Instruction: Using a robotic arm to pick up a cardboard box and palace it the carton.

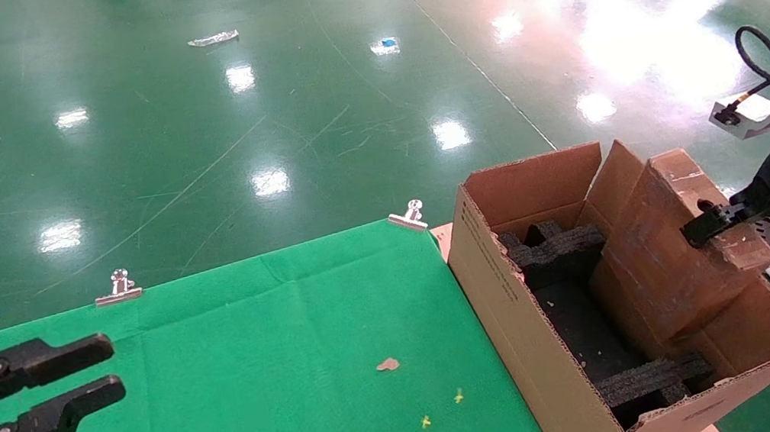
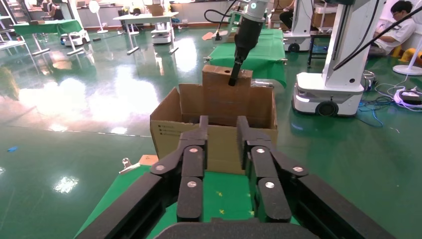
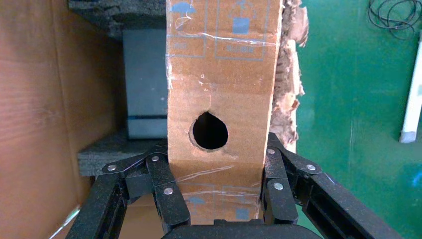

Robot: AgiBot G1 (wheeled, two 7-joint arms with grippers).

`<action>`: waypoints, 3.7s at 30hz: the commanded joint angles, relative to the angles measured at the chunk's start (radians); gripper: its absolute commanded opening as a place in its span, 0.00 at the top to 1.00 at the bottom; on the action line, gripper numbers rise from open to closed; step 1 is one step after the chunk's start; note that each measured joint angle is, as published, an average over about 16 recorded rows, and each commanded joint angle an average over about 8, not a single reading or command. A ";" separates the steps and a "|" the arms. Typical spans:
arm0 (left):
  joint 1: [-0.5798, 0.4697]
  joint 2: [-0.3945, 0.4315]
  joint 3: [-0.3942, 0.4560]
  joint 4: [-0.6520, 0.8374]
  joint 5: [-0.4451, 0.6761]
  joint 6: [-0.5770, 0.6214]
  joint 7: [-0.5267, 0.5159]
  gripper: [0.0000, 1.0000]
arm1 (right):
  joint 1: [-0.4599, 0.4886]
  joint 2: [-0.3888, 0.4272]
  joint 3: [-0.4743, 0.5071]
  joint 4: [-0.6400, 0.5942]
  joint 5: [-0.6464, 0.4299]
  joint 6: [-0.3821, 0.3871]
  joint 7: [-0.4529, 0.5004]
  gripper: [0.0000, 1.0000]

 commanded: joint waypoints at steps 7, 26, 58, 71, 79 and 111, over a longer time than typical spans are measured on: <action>0.000 0.000 0.000 0.000 0.000 0.000 0.000 0.00 | -0.096 -0.046 -0.005 -0.093 0.027 0.057 -0.053 1.00; 0.000 -0.001 0.002 0.000 -0.001 -0.001 0.001 0.00 | -0.453 -0.184 0.046 -0.323 0.188 0.311 -0.200 0.87; -0.001 -0.001 0.003 0.000 -0.002 -0.001 0.002 0.00 | -0.457 -0.260 0.043 -0.484 0.190 0.249 -0.286 0.00; -0.001 -0.002 0.004 0.000 -0.003 -0.002 0.002 0.00 | -0.403 -0.249 0.062 -0.487 0.212 0.236 -0.327 0.00; -0.001 -0.002 0.005 0.000 -0.003 -0.002 0.002 0.00 | -0.204 -0.194 0.107 -0.422 0.250 0.193 -0.419 0.00; -0.001 -0.002 0.006 0.001 -0.004 -0.002 0.003 0.00 | -0.107 -0.027 0.407 0.051 0.373 0.140 -0.559 0.00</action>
